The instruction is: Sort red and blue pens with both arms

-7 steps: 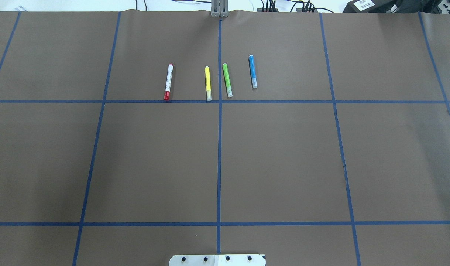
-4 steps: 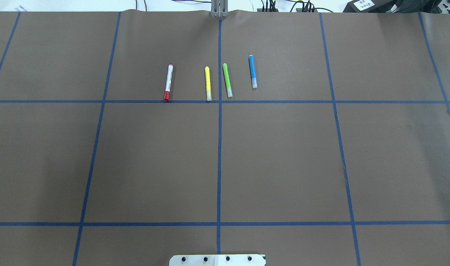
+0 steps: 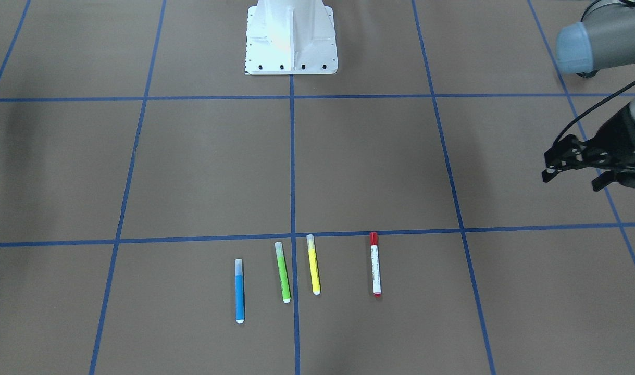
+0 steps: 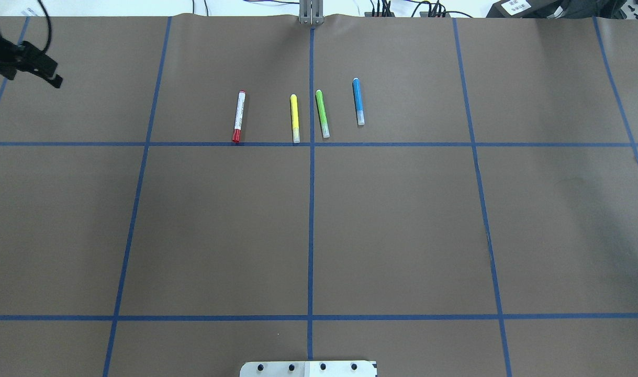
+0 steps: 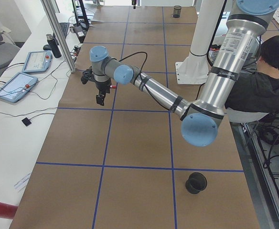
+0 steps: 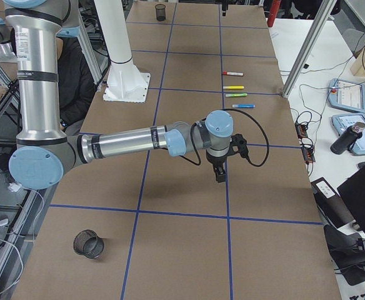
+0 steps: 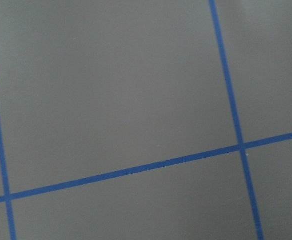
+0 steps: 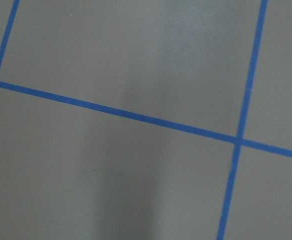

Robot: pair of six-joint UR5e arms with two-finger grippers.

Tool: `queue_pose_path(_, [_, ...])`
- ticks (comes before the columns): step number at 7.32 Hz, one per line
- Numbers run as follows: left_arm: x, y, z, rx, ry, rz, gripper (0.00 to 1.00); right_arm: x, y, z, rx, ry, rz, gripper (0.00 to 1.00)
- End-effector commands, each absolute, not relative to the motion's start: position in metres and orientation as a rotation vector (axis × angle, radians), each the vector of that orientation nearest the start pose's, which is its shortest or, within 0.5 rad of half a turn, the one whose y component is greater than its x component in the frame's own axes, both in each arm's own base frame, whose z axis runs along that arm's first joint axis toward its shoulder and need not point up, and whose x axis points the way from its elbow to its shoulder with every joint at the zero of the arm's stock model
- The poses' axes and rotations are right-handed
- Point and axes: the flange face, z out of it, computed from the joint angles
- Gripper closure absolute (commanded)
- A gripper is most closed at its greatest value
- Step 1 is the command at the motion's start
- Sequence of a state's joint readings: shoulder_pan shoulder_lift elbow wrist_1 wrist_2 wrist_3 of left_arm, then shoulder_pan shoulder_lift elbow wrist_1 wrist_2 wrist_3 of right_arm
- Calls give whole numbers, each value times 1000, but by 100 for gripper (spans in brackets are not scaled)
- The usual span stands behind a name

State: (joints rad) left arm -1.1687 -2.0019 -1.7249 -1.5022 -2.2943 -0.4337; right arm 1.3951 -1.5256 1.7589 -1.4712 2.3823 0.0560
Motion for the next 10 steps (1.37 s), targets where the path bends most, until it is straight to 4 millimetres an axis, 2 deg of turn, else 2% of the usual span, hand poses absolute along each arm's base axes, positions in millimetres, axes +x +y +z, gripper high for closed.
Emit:
queue_pose_path(1, [328,-633,302,43,865,208,0,-57,-549,488,271,-839,-307,0])
queue_pose_path(2, [382,-643,279,-3,858,217,0,-74,-545,493,248,-843,-322,0])
queue_pose_path(3, [411,-672,260,-14,866,182,0,-75,-546,491,249,-846,-318,0])
queue_pose_path(4, [439,-687,257,-21,878,167,0,-77,-547,488,251,-848,-316,0])
queue_pose_path(5, [450,-695,258,-20,884,155,0,-80,-549,485,244,-852,-302,0])
queue_pose_path(6, [467,-694,261,-30,859,157,0,-94,-552,474,219,-865,-259,0])
queue_pose_path(8, [510,-677,280,23,822,161,0,-128,-564,440,150,-899,-115,0])
queue_pose_path(9, [529,-668,283,33,819,129,1,-139,-563,436,123,-907,-85,0])
queue_pose_path(10, [538,-661,284,32,812,128,1,-140,-563,435,124,-908,-86,0])
